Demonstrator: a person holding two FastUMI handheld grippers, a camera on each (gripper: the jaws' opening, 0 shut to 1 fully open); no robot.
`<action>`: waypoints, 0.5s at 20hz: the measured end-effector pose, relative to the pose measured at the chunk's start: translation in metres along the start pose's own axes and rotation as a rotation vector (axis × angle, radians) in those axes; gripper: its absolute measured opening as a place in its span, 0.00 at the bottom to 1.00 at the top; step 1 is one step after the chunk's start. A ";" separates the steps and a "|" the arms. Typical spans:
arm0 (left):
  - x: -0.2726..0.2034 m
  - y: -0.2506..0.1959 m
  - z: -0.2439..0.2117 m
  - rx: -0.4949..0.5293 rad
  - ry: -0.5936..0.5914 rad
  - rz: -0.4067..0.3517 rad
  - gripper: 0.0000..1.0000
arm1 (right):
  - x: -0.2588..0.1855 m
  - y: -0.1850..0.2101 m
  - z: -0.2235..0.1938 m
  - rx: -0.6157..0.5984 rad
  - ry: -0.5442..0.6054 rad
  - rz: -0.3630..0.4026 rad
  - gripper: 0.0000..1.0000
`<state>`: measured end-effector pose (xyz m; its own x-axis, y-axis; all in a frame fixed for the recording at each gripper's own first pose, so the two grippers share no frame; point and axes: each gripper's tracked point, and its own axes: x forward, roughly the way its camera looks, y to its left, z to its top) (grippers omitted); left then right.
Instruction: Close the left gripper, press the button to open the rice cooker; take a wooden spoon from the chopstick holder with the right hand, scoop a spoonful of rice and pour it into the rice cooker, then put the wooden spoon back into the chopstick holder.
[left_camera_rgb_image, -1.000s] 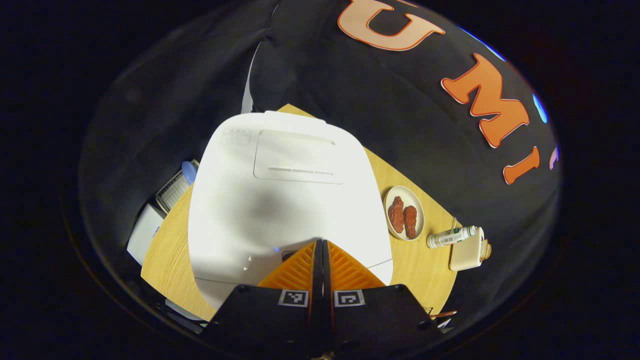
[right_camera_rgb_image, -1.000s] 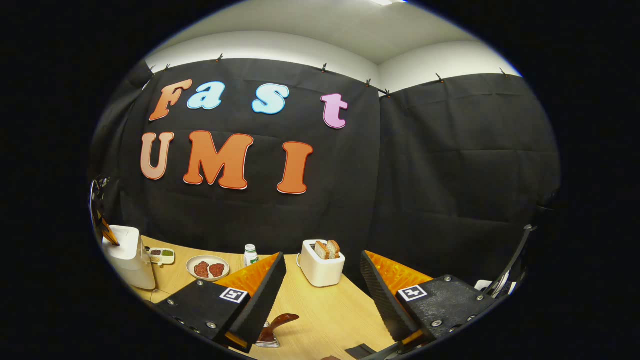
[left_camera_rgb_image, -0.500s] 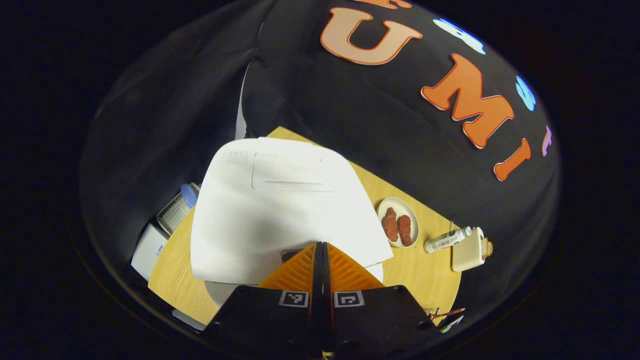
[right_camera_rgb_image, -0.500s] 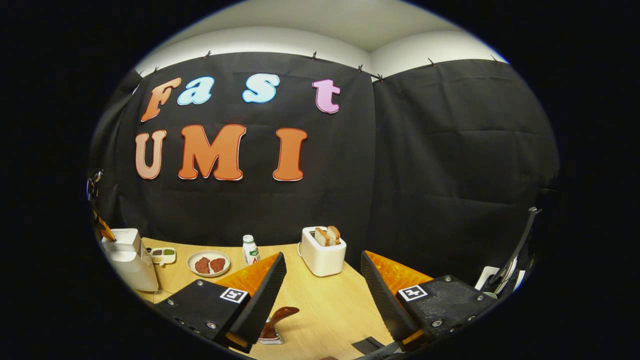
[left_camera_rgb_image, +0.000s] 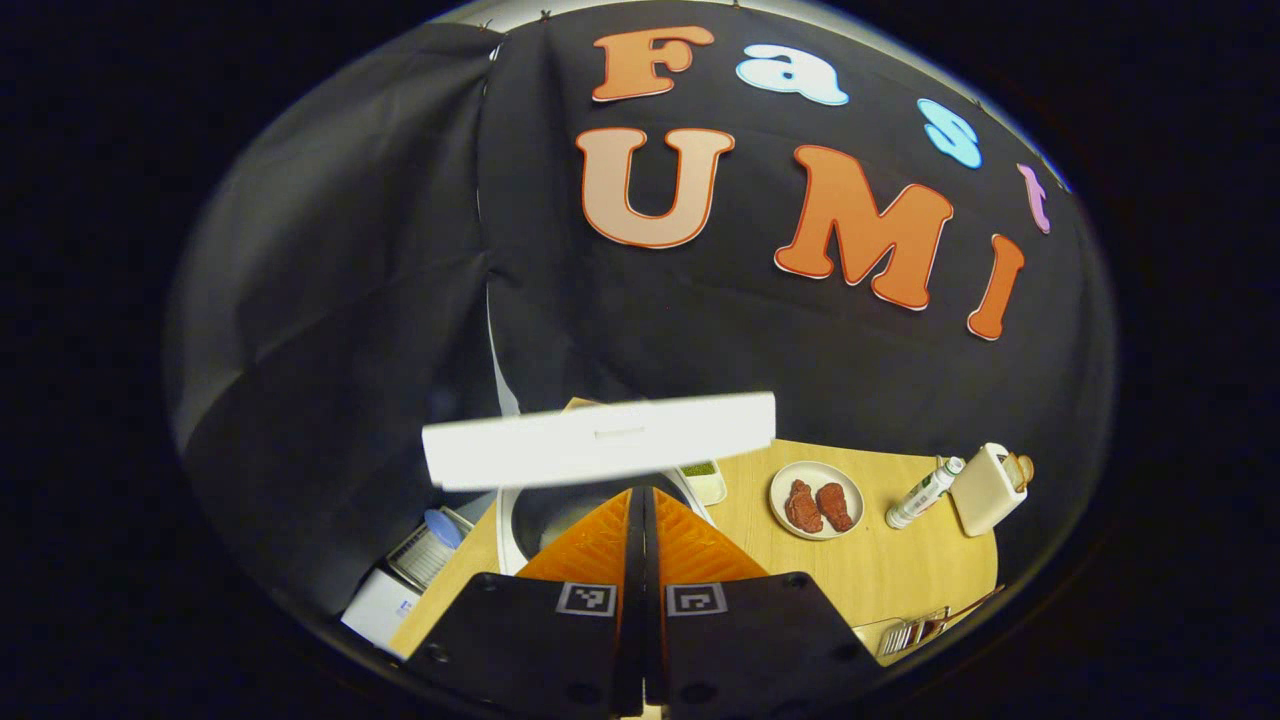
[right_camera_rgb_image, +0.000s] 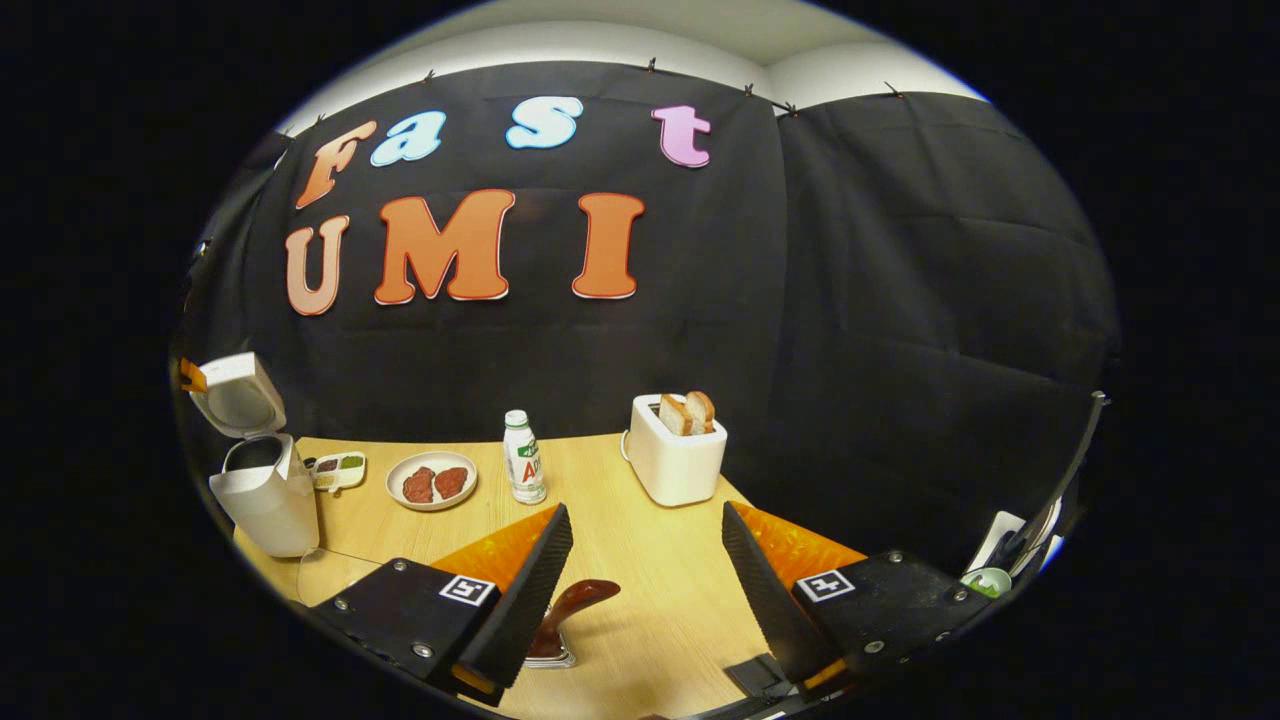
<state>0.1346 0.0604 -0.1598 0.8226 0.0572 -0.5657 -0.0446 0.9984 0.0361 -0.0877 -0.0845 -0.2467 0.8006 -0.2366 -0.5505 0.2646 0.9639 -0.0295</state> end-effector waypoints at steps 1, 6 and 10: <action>-0.008 -0.001 0.004 0.034 -0.034 0.012 0.05 | 0.004 0.005 -0.009 0.009 0.028 0.014 0.94; -0.049 -0.006 0.024 0.238 -0.176 0.086 0.08 | 0.017 0.019 -0.045 0.056 0.128 0.071 0.94; -0.076 -0.030 0.030 0.381 -0.269 0.105 0.50 | 0.027 0.027 -0.061 0.069 0.176 0.110 0.94</action>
<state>0.0904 0.0256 -0.0929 0.9445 0.1041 -0.3114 0.0346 0.9115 0.4098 -0.0918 -0.0571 -0.3134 0.7224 -0.0998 -0.6843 0.2219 0.9706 0.0927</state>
